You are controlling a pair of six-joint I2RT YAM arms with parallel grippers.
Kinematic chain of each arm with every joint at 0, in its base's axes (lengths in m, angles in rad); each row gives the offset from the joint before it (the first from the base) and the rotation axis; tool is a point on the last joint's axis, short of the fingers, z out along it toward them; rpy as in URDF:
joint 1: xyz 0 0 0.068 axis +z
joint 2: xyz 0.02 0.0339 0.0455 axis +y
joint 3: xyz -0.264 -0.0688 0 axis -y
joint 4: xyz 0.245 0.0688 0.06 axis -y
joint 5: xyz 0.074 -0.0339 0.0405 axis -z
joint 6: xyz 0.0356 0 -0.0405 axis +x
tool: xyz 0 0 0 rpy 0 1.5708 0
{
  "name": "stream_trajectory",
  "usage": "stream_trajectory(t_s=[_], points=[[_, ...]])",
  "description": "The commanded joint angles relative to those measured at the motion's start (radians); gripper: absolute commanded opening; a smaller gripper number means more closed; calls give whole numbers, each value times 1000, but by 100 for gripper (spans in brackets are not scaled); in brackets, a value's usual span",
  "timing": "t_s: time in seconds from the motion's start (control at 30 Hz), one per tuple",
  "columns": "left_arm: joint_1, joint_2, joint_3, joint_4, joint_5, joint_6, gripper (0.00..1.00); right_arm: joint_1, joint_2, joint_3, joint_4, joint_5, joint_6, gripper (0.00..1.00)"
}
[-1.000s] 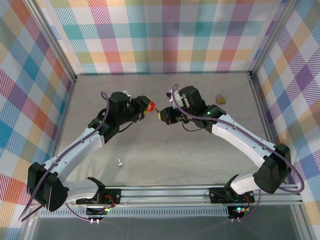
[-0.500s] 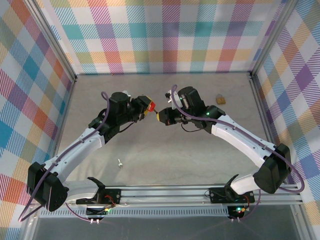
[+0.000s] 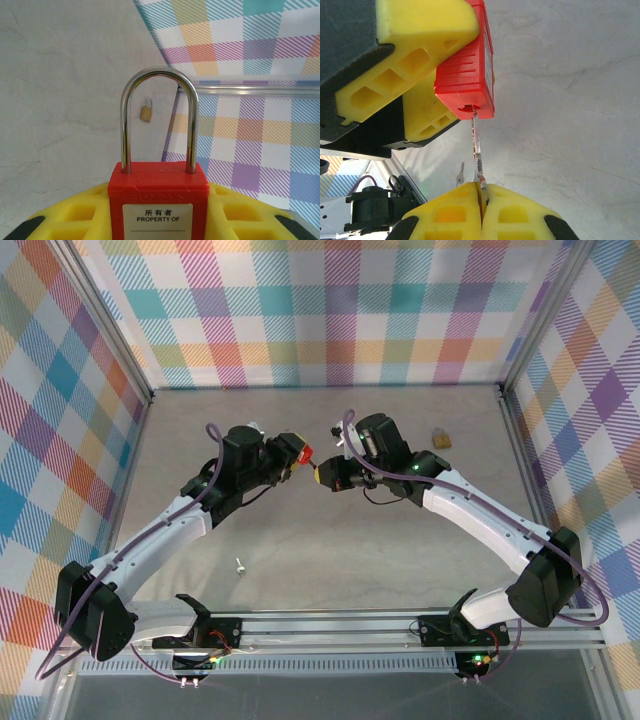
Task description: Unlock with the key
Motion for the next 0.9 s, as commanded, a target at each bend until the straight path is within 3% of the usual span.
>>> stream_trajectory(t_s=[0.0,0.5,0.7,0.87], points=[[-31,9,6,4,34,16,0,17,19,26,43,-11,-3,0],[-37,35,25,0,64,17,0,54,78,123,-97,155,-102,0],[-37,4,-2,40,64,7,0,37,102,137,-82,155,-86,0],[-37,-35,-38,72,60,-9,0,-19,102,103,14,58,-27,0]])
